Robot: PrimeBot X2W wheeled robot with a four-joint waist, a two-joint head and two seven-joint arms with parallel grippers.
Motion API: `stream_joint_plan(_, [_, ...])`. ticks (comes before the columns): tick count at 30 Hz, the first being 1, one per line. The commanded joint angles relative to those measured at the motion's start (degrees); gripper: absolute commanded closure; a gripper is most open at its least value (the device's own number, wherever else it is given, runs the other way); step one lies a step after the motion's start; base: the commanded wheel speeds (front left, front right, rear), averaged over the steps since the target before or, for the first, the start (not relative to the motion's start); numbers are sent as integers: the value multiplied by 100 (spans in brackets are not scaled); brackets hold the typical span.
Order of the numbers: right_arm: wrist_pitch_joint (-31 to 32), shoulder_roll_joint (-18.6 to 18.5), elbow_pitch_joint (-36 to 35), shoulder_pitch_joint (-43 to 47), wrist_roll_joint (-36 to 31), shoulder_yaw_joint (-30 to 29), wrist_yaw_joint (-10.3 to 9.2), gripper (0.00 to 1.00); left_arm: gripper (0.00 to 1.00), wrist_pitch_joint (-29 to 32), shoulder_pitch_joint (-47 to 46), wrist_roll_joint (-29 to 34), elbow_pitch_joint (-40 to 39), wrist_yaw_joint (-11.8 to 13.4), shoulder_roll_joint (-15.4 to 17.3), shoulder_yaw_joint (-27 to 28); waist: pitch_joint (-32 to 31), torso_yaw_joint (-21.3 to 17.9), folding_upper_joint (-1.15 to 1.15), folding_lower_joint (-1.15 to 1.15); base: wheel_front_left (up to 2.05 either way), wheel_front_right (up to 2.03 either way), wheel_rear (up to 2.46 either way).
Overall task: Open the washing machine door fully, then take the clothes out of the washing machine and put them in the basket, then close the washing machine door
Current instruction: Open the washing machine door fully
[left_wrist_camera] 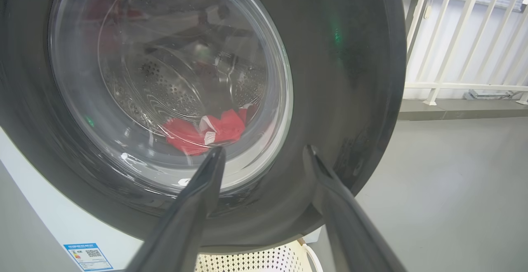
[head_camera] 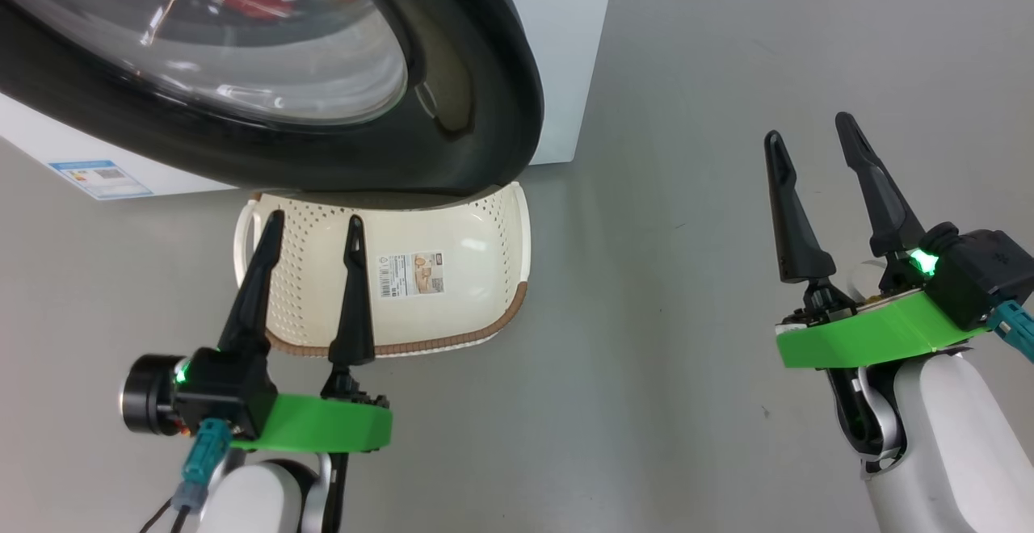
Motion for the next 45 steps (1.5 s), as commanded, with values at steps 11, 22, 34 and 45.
stream_joint_plan(11, [-35,-79,83,-240,533,596,2,100,0,-28,18,44,-219,-1,84,125,103,53,0,0,0,0,0])
stream_joint_plan(22, [75,-358,849,-1107,3492,1255,2,100,0,-28,-61,80,-367,34,84,57,275,214,0,0,0,0,0])
stream_joint_plan(34, [1801,-753,829,-2410,6869,1572,2,100,0,-28,-188,-12,-482,147,84,-134,660,537,0,0,0,0,0])
stream_joint_plan(45, [4451,-646,1505,-3355,9060,1166,2,100,0,-28,-433,-181,-374,231,84,-381,893,826,0,0,0,0,0])
